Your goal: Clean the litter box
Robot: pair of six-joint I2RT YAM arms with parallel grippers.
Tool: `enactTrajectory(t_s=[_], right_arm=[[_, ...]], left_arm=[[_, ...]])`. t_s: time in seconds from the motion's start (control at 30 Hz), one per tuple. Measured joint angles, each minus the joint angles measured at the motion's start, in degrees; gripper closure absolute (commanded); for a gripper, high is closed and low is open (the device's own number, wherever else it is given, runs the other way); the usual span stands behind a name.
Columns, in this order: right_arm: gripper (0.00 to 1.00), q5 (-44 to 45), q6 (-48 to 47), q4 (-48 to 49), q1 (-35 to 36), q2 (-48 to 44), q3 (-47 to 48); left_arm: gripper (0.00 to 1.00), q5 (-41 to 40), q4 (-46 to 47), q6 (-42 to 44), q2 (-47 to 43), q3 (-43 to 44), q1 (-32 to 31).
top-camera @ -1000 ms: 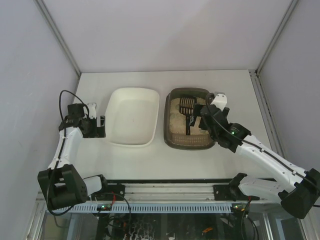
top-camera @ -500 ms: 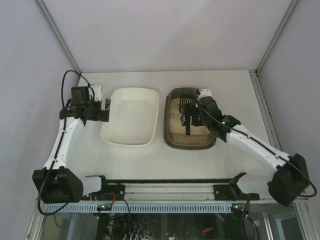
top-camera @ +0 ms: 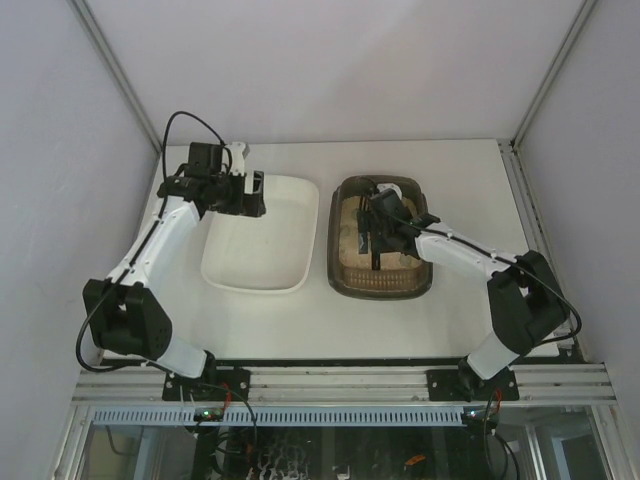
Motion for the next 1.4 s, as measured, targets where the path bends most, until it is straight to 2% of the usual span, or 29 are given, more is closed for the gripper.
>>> enactTrajectory(t_s=[0.3,0.53,0.63,0.77,1.03,1.27,1.4], right_arm=[[0.37,0.9,0.6,1.0,-0.3,7.2,0.1],[0.56,0.4,0.6,4.0,-2.6,9.4,0.1],[0.65,-0.7,0.6,5.7,-3.7,10.4,0.1],[1.0,-2.1,0.6,6.6,-4.2,12.3,0.7],[1.0,-1.0,-0.1,5.2,-4.1,10.7,1.1],[1.0,0.6,-1.5,1.0,-4.4,-1.4,2.3],[1.0,-1.6,-1.5,-0.6,-5.9,-5.2,4.5]], left_arm=[[0.0,5.1,1.4,-4.0,1.0,0.9,-2.6],[0.0,5.2,3.9,-4.0,0.9,-1.2,-2.9],[0.0,5.2,4.2,-4.0,0.9,-2.7,-2.9],[0.0,5.2,4.4,-4.0,0.9,-3.2,-2.9],[0.0,6.3,2.8,-2.6,1.6,-1.5,-2.9],[0.0,14.4,-4.2,0.1,8.7,15.0,-2.9],[0.0,18.9,-4.4,-0.7,9.9,18.4,-2.9]])
